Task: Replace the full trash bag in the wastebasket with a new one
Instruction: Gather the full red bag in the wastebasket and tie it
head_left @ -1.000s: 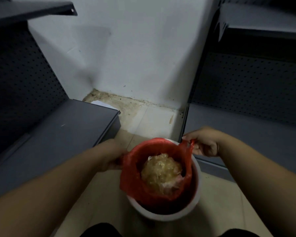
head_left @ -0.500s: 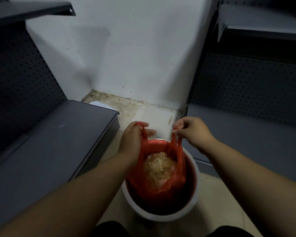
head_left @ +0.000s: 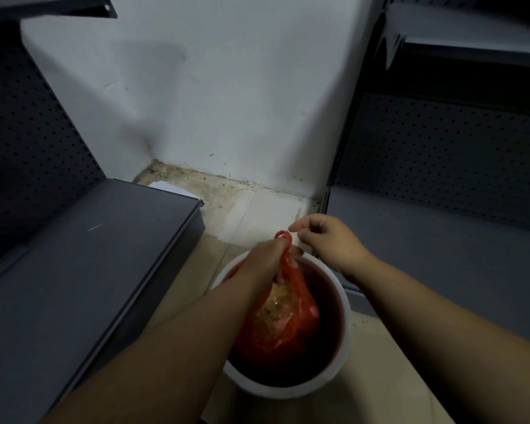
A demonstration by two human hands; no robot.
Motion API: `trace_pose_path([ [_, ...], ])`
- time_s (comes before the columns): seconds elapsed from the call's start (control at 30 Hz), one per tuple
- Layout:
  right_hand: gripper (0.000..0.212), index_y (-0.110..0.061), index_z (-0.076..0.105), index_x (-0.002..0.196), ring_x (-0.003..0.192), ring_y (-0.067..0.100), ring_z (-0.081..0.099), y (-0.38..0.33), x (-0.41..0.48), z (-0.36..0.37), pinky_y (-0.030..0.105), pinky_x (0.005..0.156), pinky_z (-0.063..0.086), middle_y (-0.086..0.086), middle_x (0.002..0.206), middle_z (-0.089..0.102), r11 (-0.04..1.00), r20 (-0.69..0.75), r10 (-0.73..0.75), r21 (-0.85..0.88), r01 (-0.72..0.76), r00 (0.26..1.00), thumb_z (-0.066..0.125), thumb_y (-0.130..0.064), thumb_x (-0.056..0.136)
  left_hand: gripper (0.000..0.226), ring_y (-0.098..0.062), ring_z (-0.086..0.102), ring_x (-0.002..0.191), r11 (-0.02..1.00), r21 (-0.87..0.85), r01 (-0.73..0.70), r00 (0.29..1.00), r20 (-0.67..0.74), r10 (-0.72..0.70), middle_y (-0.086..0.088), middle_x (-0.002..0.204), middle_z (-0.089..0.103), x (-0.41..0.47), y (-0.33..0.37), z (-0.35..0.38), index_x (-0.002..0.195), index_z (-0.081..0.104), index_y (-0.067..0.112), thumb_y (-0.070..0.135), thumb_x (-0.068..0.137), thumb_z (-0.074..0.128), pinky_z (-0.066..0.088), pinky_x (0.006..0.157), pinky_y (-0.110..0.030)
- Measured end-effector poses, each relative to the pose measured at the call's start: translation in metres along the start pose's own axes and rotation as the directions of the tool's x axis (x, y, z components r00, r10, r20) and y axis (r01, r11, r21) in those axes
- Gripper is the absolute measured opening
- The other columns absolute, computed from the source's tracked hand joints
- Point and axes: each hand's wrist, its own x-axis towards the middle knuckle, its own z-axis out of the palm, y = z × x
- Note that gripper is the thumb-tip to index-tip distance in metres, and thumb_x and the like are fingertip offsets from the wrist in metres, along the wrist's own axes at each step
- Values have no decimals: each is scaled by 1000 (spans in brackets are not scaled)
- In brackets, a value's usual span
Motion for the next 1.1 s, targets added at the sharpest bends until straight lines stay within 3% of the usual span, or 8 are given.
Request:
trace_pose_path([
  [0.13,11,-17,62,81,73,14,57,12,-6,4,28,70,48,-2,73,57,994,207,68,-94,-49,976,69,-9,82,49,-26,59,64,989,147,4,998,-57,5,-14,67,63,8,-3,-2,69,68,17,52,90,39,46,74,-37],
  [0.37,19,-5,61,68,43,8,53,20,6,15,18,45,42,0,49,59,892,14,239,391,-226,971,59,1,86,44,-17,56,58,978,201,-51,998,52,41,-6,62,62,9,-7,-17,58,64,17,44,90,49,44,72,-31],
  [0.57,38,-14,65,102,81,28,65,37,-2,38,36,75,53,17,91,67,684,367,272,577,-447,890,40,7,83,25,-14,60,84,950,257,-177,978,-63,199,-1,90,67,9,-17,-15,107,71,11,17,94,50,44,71,-17],
  [0.7,23,-12,66,102,83,20,64,47,0,45,35,83,52,8,90,68,981,376,143,66,-180,916,59,0,84,29,-21,65,92,860,478,-180,922,-223,316,-11,110,71,20,-20,-18,115,68,7,17,90,57,46,81,-25],
  [0.77,6,-10,68,85,76,15,59,51,6,47,25,72,47,2,81,64,947,293,129,-318,-31,947,69,-12,80,29,-26,63,103,685,711,-162,940,-99,325,-12,112,70,23,-18,-20,113,69,10,22,91,55,44,86,-27],
  [0.83,21,-19,60,61,77,17,58,52,10,48,25,66,41,0,78,61,903,149,88,-429,-16,985,70,-16,79,30,-28,60,109,362,914,-184,972,114,205,-14,117,66,21,-12,-19,115,65,7,21,94,49,42,88,-30],
  [0.9,24,-23,52,62,85,20,60,56,10,46,26,69,40,-2,82,60,886,56,54,-462,-22,997,67,-17,79,30,-28,60,108,253,938,-237,970,217,108,-16,116,66,18,-6,-19,110,66,2,19,96,45,41,87,-31],
  [1.1,46,-20,44,123,91,23,57,77,-10,38,34,78,48,4,99,58,511,153,-521,-732,450,840,52,-38,82,20,-20,61,67,933,325,156,964,155,-215,-12,76,66,21,-4,-41,77,65,5,15,91,55,49,64,-26],
])
